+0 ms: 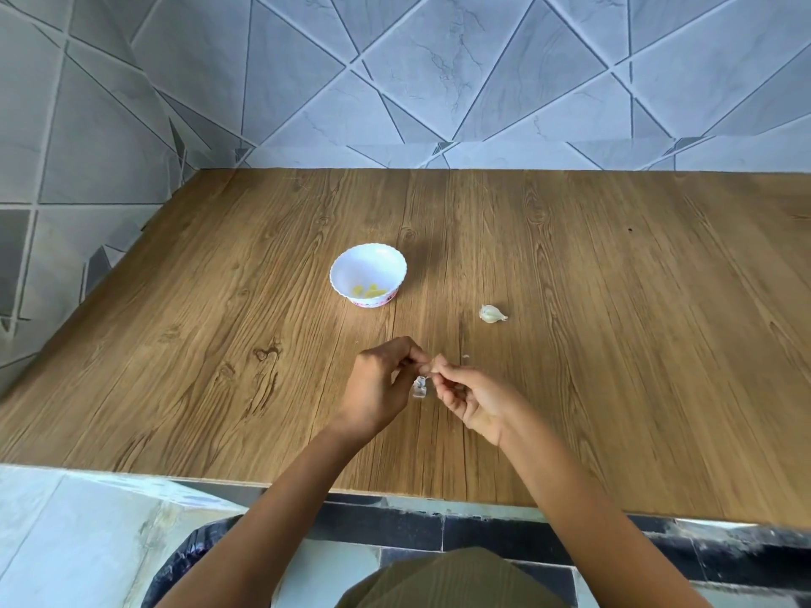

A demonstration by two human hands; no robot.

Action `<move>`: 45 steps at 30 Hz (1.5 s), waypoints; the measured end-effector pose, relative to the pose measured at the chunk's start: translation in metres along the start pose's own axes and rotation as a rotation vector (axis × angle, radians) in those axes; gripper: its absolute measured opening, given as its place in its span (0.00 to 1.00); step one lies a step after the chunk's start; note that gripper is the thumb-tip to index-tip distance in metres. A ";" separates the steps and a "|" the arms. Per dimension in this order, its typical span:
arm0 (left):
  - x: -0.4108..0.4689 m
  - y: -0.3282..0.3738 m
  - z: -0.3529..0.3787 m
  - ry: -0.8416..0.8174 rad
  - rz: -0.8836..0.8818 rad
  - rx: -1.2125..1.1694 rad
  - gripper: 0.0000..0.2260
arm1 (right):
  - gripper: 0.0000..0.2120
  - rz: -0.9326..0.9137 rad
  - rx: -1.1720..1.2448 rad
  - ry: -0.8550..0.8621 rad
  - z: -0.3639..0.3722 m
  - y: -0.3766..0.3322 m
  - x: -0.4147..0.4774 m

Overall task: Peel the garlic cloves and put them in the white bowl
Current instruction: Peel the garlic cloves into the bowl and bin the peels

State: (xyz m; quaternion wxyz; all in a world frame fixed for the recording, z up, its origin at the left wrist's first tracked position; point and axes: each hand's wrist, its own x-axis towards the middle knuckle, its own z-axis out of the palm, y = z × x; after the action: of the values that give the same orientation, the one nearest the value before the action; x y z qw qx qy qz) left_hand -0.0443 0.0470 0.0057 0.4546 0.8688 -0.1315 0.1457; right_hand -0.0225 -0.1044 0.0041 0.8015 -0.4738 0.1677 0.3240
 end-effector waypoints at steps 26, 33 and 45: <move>0.002 -0.002 -0.008 0.026 -0.532 -0.171 0.09 | 0.09 -0.802 -1.104 0.314 -0.012 0.015 0.021; 0.005 0.005 -0.011 -0.075 -0.354 0.183 0.04 | 0.12 -0.926 -1.268 0.396 -0.012 0.015 0.016; -0.015 0.014 -0.044 -0.583 -0.380 0.102 0.08 | 0.10 -0.995 -1.297 0.345 -0.018 0.036 0.002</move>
State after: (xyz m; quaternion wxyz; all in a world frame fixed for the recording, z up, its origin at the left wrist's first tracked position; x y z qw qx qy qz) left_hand -0.0693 0.0767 0.0346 0.3728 0.9045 -0.0844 -0.1891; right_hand -0.0449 -0.1076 -0.0293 0.3823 -0.9030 -0.1607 -0.1126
